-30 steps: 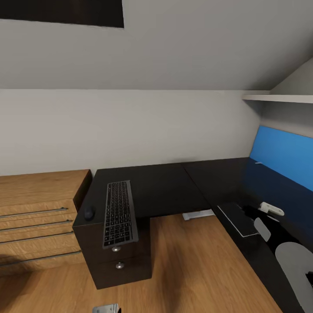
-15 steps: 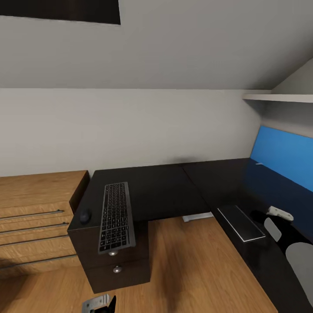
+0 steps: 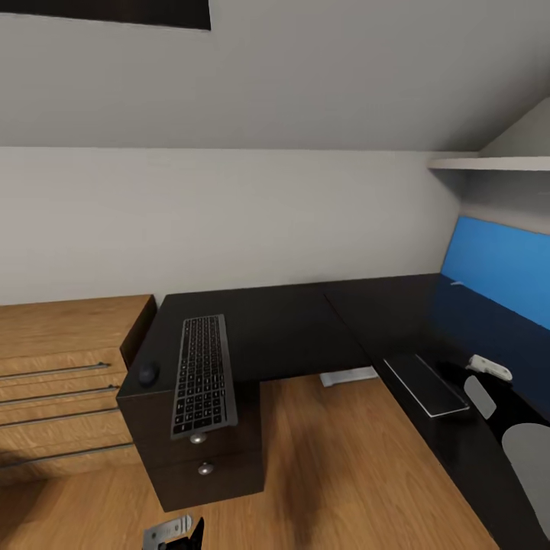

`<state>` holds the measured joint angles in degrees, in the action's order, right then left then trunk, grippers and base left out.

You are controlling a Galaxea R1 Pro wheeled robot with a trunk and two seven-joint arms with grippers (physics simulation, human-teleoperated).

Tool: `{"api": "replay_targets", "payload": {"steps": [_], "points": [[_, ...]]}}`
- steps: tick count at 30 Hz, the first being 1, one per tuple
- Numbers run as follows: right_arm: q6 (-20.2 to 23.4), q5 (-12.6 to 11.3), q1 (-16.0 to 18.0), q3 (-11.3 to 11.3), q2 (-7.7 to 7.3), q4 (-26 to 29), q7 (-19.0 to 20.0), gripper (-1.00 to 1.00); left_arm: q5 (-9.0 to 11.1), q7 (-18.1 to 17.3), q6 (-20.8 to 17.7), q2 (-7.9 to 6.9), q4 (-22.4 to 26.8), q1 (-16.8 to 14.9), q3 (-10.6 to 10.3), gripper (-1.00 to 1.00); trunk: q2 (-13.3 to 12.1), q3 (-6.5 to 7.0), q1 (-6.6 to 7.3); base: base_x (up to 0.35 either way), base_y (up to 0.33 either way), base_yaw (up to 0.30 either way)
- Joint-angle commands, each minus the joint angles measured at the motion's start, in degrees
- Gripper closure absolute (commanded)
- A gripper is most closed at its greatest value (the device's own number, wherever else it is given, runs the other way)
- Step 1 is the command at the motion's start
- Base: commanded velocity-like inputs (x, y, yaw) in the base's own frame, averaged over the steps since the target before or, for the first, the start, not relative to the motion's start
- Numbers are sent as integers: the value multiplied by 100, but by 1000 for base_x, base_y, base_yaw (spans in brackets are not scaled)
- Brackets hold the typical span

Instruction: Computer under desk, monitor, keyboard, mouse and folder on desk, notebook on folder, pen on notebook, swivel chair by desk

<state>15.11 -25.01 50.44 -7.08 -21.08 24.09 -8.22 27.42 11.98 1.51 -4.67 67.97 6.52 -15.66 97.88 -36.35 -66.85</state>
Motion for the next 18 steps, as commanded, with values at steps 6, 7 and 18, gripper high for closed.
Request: {"api": "replay_targets", "payload": {"steps": [6, 7, 18], "points": [[108, -75, 1, -3, 12, 29, 0, -100, 61, 41, 17, -8, 6, -1, -30, -100, 245, -113, -132, 0, 0, 0], [115, -77, 1, -3, 13, 30, 1, -100, 62, 41, 16, -8, 6, -1, -29, -100, 285, -131, -154, 0, 0, 0], [140, -79, 1, -5, 16, 33, 6, -100, 62, 41, 16, -8, 5, -1, -33, -100, 726, -328, -396, 0, 0, 0]]}}
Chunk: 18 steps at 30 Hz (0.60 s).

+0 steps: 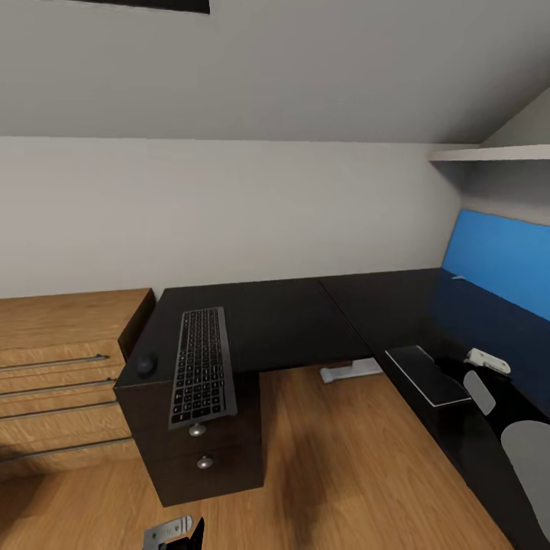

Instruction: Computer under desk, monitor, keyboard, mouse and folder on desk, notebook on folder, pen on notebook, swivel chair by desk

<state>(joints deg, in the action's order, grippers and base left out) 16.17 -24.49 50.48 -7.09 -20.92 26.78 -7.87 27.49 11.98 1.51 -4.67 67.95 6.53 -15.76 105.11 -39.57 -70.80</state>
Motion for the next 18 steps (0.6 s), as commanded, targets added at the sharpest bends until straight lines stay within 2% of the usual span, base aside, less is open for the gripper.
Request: {"api": "replay_targets", "payload": {"steps": [1, 4, 10, 18], "points": [[34, -132, -3, -4, 0, -237, -22, -100, 55, 41, 16, -8, 8, -2, -23, -100, 43, -24, -23, 0, 0, 0], [44, -134, -3, -4, 0, -240, 75, -100, 55, 41, 16, -8, 8, -2, -23, -100, 163, -78, -89, 0, 0, 0], [258, -135, -3, -3, 8, -243, 409, -100, 55, 43, 16, -8, 8, -2, -24, -100, 163, -78, -89, 0, 0, 0], [321, -135, -3, -3, 10, -243, 451, -100, 55, 45, 16, -8, -6, -2, -24, -100, 163, -78, -89, 0, 0, 0]]}}
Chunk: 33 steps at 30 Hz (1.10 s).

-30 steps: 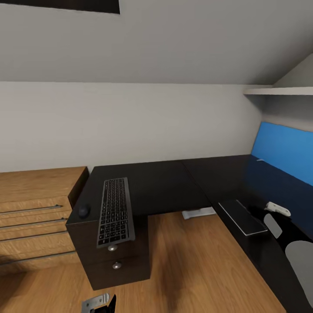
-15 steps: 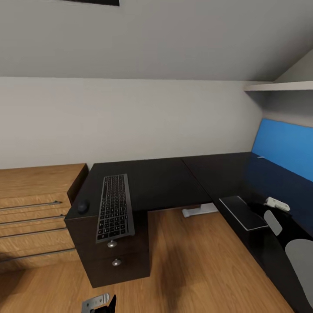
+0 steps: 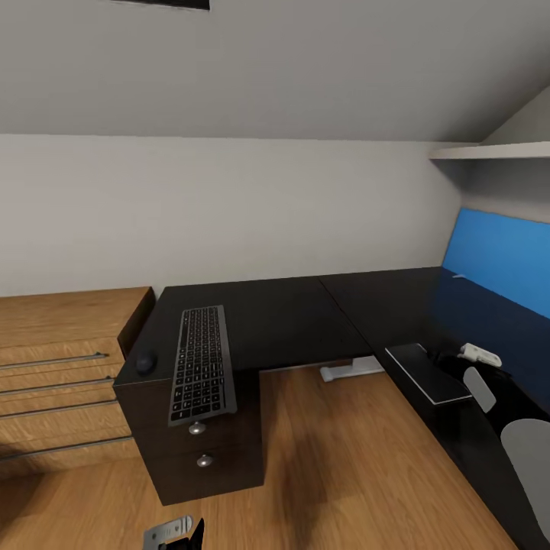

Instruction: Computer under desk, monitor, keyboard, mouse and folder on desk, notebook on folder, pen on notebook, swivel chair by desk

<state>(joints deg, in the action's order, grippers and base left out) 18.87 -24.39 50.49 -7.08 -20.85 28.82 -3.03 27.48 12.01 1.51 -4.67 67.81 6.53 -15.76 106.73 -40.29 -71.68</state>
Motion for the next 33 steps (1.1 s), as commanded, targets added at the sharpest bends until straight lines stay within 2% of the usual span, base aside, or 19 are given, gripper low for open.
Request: {"api": "replay_targets", "payload": {"steps": [1, 18, 23, 33], "points": [[52, -145, -4, -4, 4, -448, -32, -100, 55, 43, 16, -8, -5, -2, -23, -100, 1, -5, 0, 0, 0, 0], [55, -145, -4, -4, 10, -448, -31, -100, 41, 46, 17, -8, -136, -2, -32, -100, 1, -5, 0, -52, 35, 0], [61, -145, -4, 3, 10, -453, -31, -100, 38, 47, 16, -8, -136, -2, -32, -100, -199, 84, 109, -7, 5, 0], [64, -143, -4, 5, 10, -454, -34, -100, 38, 45, 16, -8, -136, -2, -32, -100, -199, 84, 109, 0, 0, 0]]}}
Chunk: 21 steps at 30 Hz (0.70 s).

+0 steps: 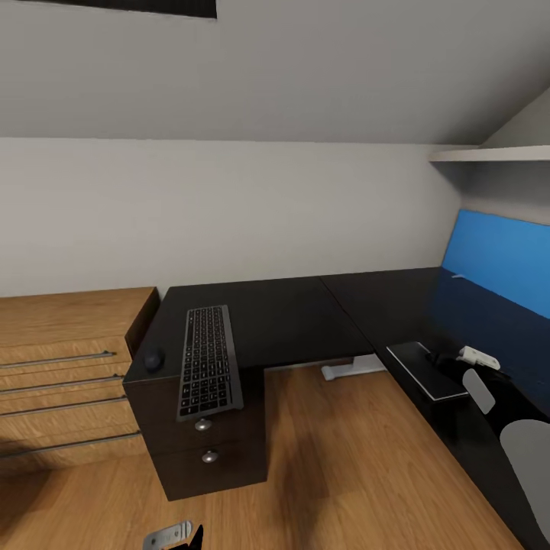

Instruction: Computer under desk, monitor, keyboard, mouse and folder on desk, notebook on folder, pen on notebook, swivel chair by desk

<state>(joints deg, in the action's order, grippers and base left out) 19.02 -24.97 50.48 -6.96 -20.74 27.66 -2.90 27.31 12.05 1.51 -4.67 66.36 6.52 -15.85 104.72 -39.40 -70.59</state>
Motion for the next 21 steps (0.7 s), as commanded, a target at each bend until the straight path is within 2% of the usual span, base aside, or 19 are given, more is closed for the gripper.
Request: {"api": "replay_targets", "payload": {"steps": [1, 8, 14, 21], "points": [[50, -86, -3, -7, 0, -339, -46, -100, 57, 42, 16, -8, 9, -1, -23, -100, 2, -5, 0, 0, 0, 0], [50, -85, -3, -1, 0, -343, -49, -100, 63, 43, 21, -8, -3, -1, -23, -100, 2, -5, 0, 0, 7, 0], [50, -86, -3, 5, 7, -348, -48, -100, 57, 43, 24, -8, -8, -1, -23, -100, 2, -5, 0, 0, 177, 0], [50, -82, -3, 6, 9, -349, -50, -100, 56, 43, 24, -8, -25, -1, -23, -100, 2, -5, 0, 0, 52, 0]]}}
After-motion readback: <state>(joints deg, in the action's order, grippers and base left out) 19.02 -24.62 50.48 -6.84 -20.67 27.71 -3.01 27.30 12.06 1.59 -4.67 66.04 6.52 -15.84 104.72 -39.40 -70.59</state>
